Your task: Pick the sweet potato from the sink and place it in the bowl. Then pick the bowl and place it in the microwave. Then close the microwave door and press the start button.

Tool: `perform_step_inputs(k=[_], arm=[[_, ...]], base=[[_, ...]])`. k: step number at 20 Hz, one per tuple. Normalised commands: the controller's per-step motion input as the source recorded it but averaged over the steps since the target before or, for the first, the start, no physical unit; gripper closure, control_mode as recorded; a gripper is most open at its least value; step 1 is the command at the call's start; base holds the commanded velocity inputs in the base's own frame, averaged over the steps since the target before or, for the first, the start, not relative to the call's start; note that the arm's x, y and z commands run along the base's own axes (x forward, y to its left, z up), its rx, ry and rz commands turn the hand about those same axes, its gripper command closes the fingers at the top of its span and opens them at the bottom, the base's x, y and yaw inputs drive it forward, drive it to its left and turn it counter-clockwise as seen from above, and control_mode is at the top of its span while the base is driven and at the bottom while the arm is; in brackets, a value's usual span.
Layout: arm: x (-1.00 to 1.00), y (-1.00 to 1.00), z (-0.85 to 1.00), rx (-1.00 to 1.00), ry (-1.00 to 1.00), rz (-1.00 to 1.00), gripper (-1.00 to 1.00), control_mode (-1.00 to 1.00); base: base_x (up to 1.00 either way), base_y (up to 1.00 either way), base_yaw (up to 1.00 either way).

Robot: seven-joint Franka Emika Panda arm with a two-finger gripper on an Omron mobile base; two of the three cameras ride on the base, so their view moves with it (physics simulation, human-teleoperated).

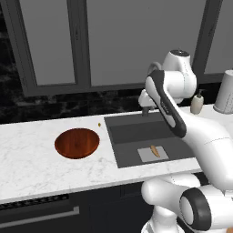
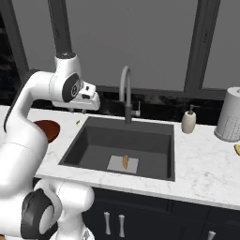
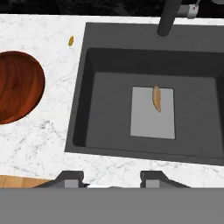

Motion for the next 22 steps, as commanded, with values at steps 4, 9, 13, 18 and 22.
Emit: perform_step_inputs(k=[4, 9, 13, 18, 22], arm=[[-0.67, 0.0, -0.01, 0.0, -0.02, 0.0, -1.0, -1.0], [-0.8, -0.42, -0.56, -0.01, 0.02, 0.03, -1.0, -1.0], [0.0, -0.96, -1.0, -0.02, 0.05, 0.06, -1.0, -1.0], [0.36, -0.91, -1.0, 0.0, 0.2, 0.04, -1.0, -1.0], [0.65, -0.28, -0.94, 0.0, 0.06, 0.0, -1.0, -1.0]], base=[[0.0, 0.0, 0.0], [0.0, 0.0, 0.0], [0.0, 0.0, 0.0], [0.0, 0.0, 0.0], [0.0, 0.0, 0.0]])
